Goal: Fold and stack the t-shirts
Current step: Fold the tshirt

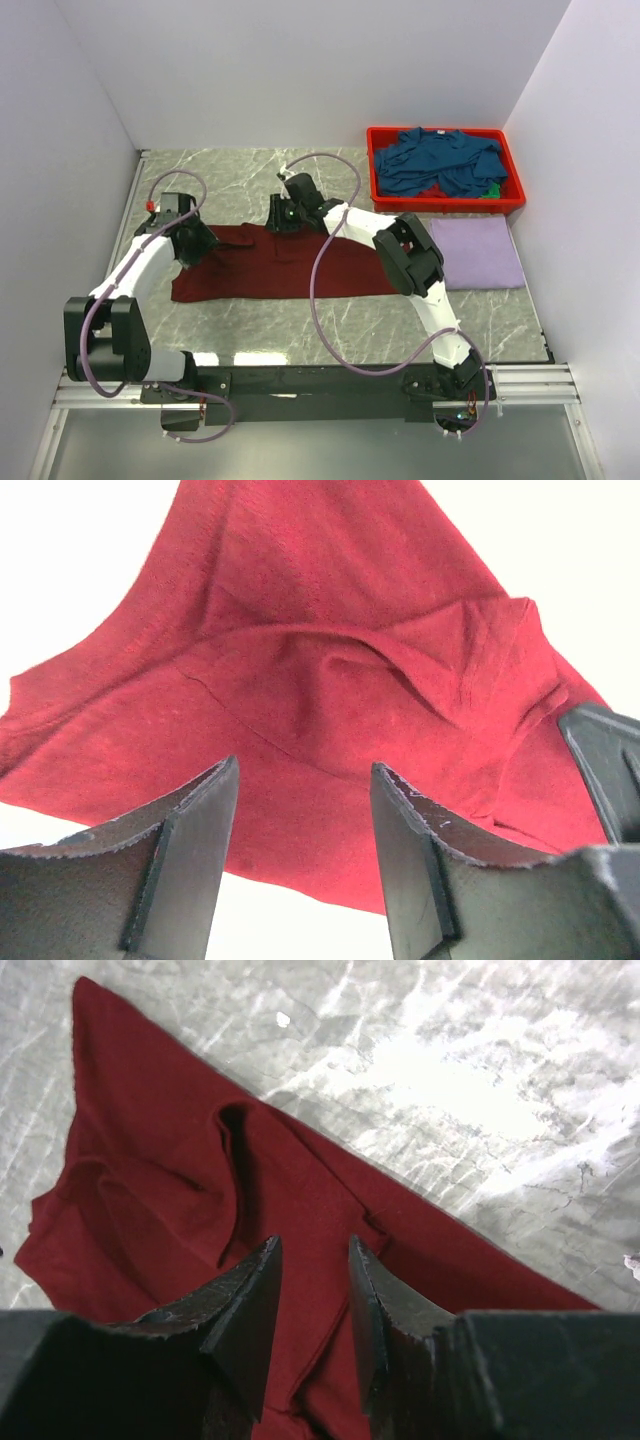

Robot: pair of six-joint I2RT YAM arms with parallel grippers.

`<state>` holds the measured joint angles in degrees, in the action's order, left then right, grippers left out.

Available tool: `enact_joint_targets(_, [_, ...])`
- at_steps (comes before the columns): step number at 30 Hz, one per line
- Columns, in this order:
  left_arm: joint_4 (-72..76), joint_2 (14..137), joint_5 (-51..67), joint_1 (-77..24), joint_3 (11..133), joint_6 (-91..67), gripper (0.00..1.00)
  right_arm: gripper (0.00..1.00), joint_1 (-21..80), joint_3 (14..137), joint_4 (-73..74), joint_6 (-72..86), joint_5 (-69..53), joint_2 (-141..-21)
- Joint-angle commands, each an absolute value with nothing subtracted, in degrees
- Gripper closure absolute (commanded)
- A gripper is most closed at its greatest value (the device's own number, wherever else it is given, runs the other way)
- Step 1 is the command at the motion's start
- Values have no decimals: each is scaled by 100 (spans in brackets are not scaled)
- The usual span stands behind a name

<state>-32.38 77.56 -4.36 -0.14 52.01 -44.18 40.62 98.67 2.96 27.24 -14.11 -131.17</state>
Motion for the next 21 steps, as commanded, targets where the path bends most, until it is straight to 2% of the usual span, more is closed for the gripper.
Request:
enact_joint_targets(1, [-3261, 7875, -396, -176, 5431, -4456, 39, 60, 4034, 10072, 123, 2821, -1327, -13297])
enact_joint_targets(14, [-3278, 8112, -483, -422, 5625, -4570, 38, 60, 4017, 9818, 35, 2997, -748, -13263])
enact_joint_targets(21, [-3287, 8226, -501, -492, 5678, -4614, 38, 60, 3990, 10002, 9, 2936, -1150, -13420])
